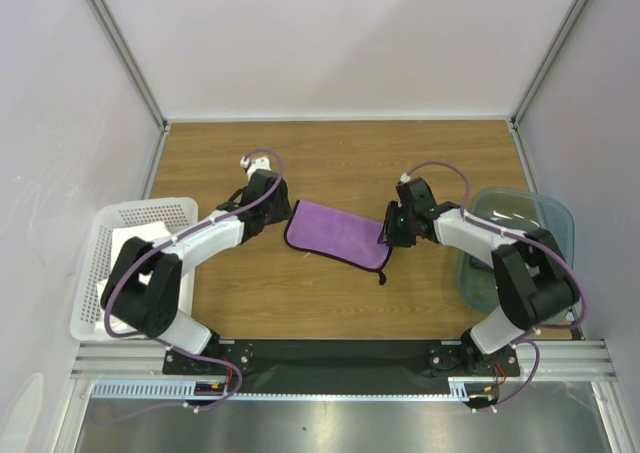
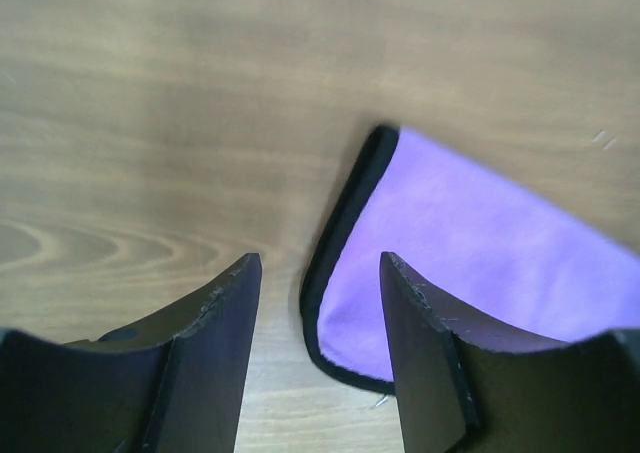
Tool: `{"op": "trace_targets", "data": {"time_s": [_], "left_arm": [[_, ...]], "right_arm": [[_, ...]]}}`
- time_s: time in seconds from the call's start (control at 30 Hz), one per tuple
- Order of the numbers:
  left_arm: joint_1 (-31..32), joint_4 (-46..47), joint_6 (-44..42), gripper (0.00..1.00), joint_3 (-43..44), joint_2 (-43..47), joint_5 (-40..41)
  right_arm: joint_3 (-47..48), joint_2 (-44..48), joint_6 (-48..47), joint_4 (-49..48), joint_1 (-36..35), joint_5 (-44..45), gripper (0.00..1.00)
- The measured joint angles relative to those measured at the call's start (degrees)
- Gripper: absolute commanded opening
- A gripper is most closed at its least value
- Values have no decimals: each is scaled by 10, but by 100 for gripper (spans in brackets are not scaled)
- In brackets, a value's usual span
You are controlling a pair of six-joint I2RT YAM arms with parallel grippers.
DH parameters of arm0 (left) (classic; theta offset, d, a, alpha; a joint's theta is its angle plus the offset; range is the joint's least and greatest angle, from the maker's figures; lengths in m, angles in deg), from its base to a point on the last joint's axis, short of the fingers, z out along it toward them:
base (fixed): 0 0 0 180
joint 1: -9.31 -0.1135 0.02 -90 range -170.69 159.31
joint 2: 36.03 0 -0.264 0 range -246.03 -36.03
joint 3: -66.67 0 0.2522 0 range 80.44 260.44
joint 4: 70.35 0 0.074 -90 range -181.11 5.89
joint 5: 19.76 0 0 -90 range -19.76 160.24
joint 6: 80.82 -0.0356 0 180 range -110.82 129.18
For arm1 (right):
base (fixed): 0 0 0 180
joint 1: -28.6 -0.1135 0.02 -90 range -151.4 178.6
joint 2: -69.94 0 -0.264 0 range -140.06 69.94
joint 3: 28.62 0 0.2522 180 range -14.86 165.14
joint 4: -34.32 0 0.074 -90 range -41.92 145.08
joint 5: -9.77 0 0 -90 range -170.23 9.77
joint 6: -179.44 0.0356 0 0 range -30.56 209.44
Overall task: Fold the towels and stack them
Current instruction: Fold the towel
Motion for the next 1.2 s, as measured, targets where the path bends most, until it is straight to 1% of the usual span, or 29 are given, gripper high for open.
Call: {"op": "trace_targets", "data": {"time_s": [0.2,0.37,0.57,0.77,0.87,0.97,1.2], "left_arm": [[2,21,-5,55,-13,-53,-22],[3,36,-6,54,-30,-69,-35],[3,53,1,52,-46,-79,-30],[3,76,24,51,-64,-80,-15],[3,89,31,48,-69,-80,-10],[3,106,36,45,-73,-84,-11],[3,158,47,43,-83,-94,-26]], "right_arm": [[15,-71,-17,3,0,2,31],[68,-116,-50,5,0,9,29],[130,-165,-115,11,0,30,27],[140,-175,-156,-6,15,43,27],[140,-177,-174,-17,19,49,27],[140,-177,-192,-19,15,56,27],[136,-177,-210,-31,8,56,26]]}}
